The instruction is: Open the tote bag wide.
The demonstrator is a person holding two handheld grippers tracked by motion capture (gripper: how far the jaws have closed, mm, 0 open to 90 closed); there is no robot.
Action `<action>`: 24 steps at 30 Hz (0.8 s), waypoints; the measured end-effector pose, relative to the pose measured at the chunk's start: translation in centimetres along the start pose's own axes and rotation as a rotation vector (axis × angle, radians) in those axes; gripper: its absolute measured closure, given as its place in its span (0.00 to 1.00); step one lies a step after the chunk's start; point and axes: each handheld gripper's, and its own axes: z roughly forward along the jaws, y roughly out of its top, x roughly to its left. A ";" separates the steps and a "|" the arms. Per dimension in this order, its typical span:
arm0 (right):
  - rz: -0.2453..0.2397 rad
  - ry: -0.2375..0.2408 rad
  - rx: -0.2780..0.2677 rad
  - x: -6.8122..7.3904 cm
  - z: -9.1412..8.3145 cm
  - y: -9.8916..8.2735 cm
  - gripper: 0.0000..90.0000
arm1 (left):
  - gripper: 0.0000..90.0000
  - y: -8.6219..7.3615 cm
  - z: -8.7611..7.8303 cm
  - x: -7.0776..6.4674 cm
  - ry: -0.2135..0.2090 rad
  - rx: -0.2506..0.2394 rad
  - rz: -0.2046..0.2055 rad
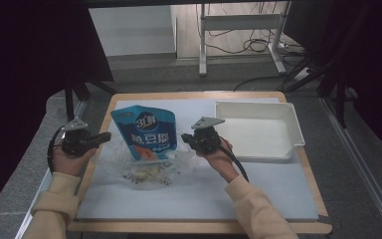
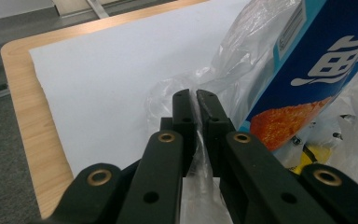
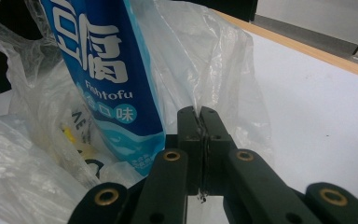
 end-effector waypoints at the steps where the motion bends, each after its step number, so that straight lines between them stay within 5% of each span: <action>1: 0.000 -0.001 -0.001 0.0 0.0 0.0 0.97 | 0.98 -0.1 0.0 0.0 -0.002 -0.001 -0.003; 14: 0.003 -0.036 -0.014 -0.5 -0.2 -0.1 0.97 | 0.98 -1.2 1.0 -0.1 -0.007 -0.012 -0.016; 24: 0.022 -0.086 0.007 -0.6 0.6 -1.1 0.97 | 0.98 -2.6 3.3 -0.1 0.008 0.031 -0.022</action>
